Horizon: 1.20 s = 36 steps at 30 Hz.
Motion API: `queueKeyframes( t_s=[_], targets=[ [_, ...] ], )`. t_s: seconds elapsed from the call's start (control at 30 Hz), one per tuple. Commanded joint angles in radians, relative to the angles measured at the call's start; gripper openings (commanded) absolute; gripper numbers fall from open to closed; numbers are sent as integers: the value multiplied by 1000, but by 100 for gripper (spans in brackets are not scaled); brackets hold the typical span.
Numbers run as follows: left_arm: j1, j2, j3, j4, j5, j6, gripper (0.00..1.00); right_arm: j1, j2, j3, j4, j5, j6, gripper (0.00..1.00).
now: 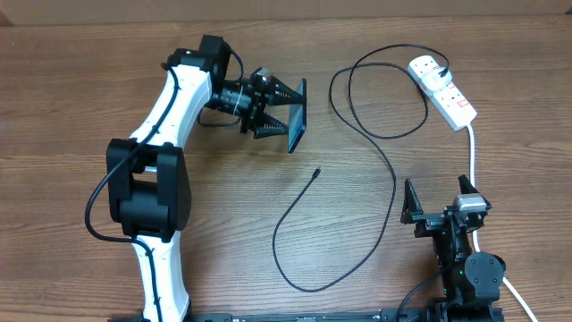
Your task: Plug charger to phone and switch on socket
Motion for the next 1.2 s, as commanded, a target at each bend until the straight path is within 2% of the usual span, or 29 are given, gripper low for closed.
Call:
queueKeyframes(
  t_s=[0.0,0.27,0.63,1.03,1.1,1.17],
  targets=[
    [13,2,34,2,158,-33,63,4,-12,-10,6,6,-4,100],
    [19,2,34,5,238,-67,63,4,-12,-10,6,6,-4,100],
    [18,2,34,5,245,-192,63,4,-12,-10,6,7,-5,100],
    [19,2,34,5,263,-196,63,4,-12,-10,10,3,-3,100],
    [19,2,34,8,263,-196,63,5,-12,-10,44,-87,4,100],
    [18,2,34,22,263,-196,64,5,-12,-10,111,-390,4,100]
  ],
)
